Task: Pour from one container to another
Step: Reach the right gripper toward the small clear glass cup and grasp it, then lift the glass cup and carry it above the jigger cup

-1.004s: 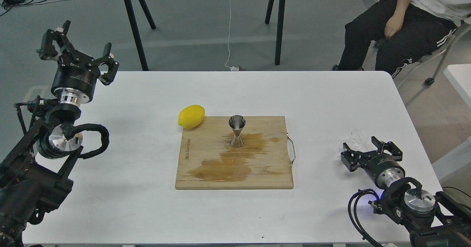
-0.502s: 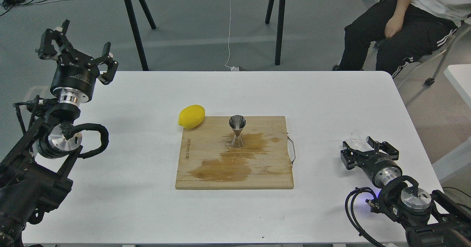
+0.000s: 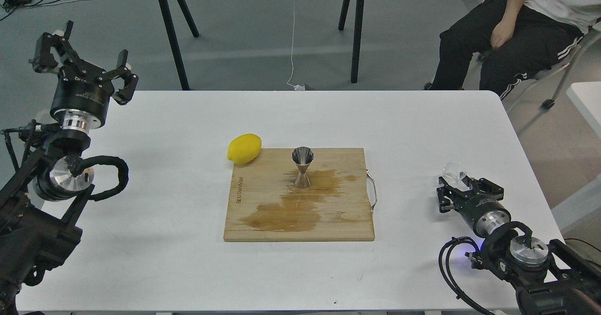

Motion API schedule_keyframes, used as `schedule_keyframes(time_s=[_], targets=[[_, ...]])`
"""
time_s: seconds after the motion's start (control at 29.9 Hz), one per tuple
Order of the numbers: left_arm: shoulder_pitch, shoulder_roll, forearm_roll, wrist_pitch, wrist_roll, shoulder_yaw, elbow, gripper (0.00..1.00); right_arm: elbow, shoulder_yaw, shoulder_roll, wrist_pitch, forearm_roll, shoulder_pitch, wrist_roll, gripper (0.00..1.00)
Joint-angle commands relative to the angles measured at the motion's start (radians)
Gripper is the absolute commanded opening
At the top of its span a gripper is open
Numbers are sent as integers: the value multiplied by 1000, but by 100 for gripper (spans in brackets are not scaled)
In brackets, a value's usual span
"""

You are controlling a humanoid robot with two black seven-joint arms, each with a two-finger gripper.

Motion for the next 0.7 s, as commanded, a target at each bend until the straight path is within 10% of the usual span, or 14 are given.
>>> schedule_keyframes(time_s=[0.0, 0.67], targets=[[0, 7, 0, 0, -1, 0, -2, 100, 100, 0, -16, -5, -1, -10, -4, 42], [2, 58, 0, 1, -1, 0, -2, 100, 364, -320, -68, -123, -191, 317, 5, 41]])
